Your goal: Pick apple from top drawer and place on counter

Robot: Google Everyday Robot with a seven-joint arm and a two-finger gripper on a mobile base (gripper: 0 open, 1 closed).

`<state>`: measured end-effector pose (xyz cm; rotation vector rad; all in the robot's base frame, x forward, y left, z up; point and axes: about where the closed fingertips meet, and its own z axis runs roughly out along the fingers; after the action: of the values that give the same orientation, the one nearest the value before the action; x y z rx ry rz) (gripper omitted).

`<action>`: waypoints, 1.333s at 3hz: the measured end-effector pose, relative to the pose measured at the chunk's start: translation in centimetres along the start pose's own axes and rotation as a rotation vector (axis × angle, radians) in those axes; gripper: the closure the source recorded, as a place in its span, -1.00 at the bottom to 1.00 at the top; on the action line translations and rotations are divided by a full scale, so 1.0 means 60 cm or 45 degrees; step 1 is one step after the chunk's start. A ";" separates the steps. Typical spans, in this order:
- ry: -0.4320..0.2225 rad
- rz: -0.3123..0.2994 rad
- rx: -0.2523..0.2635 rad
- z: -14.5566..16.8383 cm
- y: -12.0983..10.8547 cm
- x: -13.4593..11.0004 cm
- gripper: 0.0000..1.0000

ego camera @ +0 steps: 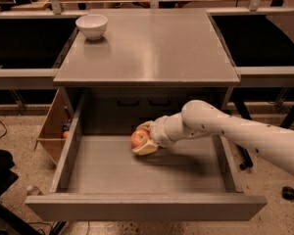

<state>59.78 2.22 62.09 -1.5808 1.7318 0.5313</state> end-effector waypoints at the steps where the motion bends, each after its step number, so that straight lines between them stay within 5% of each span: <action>1: 0.000 0.000 0.000 0.000 0.000 0.000 0.78; 2: 0.000 0.000 0.000 0.000 0.000 0.000 1.00; 3: 0.008 -0.021 0.012 -0.018 0.009 -0.030 1.00; 4: 0.043 -0.060 0.005 -0.067 0.017 -0.101 1.00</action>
Offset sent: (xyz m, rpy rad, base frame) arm 0.0000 0.0000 0.0000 0.0000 0.0000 0.0000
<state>57.78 3.56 69.02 -1.6318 1.7150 0.4807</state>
